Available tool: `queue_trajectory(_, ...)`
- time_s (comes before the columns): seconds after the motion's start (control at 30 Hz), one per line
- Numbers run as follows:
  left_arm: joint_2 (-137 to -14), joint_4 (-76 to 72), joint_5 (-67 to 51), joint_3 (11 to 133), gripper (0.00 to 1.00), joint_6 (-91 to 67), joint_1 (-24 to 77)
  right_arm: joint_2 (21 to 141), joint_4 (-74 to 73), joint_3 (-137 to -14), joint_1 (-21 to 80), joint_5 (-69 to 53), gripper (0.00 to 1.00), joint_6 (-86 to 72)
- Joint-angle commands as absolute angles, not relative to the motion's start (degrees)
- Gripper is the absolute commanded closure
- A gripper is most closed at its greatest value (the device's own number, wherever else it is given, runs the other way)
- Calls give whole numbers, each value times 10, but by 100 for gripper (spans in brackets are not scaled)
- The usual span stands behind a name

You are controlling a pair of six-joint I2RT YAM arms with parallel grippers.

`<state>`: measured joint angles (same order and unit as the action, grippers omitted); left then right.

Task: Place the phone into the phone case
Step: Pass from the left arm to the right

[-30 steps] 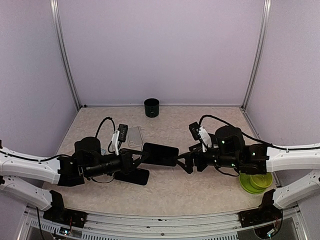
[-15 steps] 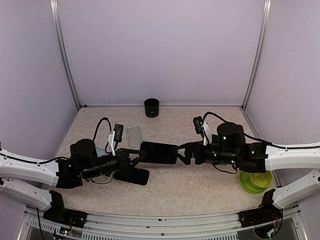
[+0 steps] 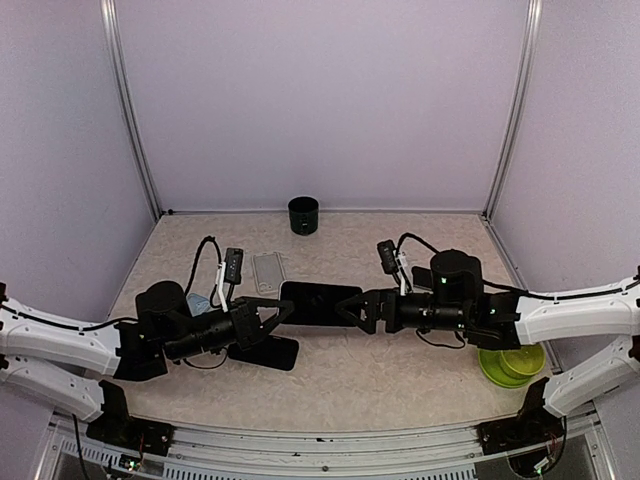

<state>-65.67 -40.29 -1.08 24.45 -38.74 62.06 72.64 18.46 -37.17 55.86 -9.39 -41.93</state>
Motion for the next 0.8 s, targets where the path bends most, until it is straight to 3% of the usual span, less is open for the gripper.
queue_trajectory(0.0, -655, -485, -27, 240, 100, -397, 617, 741, 252, -367, 555, -150, 4, -433)
queue_trajectory(0.77, -682, -525, -42, 229, 100, -425, 618, 799, 356, -382, 555, -286, 12, -469)
